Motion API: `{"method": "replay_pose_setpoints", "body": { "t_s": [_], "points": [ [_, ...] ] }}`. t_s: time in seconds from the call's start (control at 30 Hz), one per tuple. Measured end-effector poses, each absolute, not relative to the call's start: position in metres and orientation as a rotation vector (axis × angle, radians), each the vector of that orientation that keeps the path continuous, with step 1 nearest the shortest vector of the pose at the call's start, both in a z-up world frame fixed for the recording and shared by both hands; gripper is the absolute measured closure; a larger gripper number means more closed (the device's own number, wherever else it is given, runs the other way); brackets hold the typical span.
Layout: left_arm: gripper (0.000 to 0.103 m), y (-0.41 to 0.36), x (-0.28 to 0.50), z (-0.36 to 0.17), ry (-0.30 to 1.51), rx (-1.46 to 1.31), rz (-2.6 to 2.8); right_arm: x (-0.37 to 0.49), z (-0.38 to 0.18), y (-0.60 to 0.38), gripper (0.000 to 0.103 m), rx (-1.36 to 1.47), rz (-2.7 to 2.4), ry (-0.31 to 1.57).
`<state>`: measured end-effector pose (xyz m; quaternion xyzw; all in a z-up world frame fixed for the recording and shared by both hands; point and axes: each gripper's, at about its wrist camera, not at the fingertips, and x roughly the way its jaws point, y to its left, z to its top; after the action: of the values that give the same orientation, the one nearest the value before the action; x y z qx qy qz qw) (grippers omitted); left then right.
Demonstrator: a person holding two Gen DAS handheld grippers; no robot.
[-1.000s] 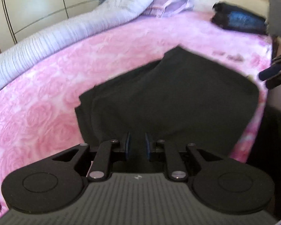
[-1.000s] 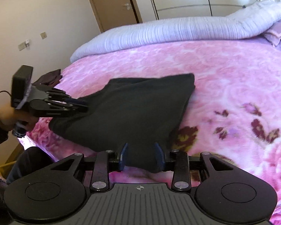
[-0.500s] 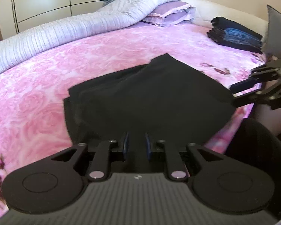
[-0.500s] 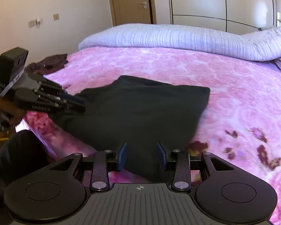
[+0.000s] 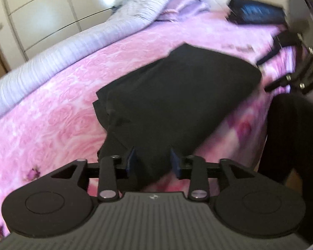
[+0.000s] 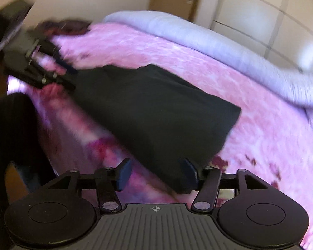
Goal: Fold clothes
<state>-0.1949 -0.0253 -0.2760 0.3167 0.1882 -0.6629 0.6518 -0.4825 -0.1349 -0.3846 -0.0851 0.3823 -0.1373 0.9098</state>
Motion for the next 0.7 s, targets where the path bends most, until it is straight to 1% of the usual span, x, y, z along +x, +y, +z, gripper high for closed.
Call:
{"method": "replay_pose_setpoints", "body": {
  "t_s": [0.07,0.1,0.17,0.3,0.4,0.53,0.6,0.7],
  "points": [
    [0.068,-0.024,-0.194,-0.277,0.437,0.724,-1.508,-0.473,-0.394,-0.129,0.043,-0.231,-0.26,0.81],
    [0.065,-0.023,-0.193,-0.277,0.442,0.727,-1.509,-0.469,-0.398,-0.13,0.043,-0.226,-0.251,0.815],
    [0.062,-0.022,-0.192,-0.277,0.452,0.732,-1.512,-0.464,-0.405,-0.138,0.043,-0.173,-0.242,0.826],
    [0.063,-0.019,-0.19,-0.278,0.471,0.742,-1.518,-0.467,-0.4,-0.156,0.043,-0.029,-0.237,0.838],
    [0.063,-0.017,-0.182,-0.264,0.482,0.684,-1.532,-0.478,-0.377,-0.164,0.043,0.061,-0.24,0.759],
    [0.064,-0.043,-0.169,-0.247,0.469,0.584,-1.506,-0.483,-0.36,-0.193,0.043,0.192,-0.297,0.645],
    [0.065,-0.061,-0.162,-0.247,0.465,0.554,-1.489,-0.476,-0.357,-0.211,0.043,0.238,-0.343,0.613],
    [0.066,-0.089,-0.152,-0.255,0.506,0.526,-1.501,-0.461,-0.361,-0.232,0.043,0.278,-0.358,0.586]
  ]
}}
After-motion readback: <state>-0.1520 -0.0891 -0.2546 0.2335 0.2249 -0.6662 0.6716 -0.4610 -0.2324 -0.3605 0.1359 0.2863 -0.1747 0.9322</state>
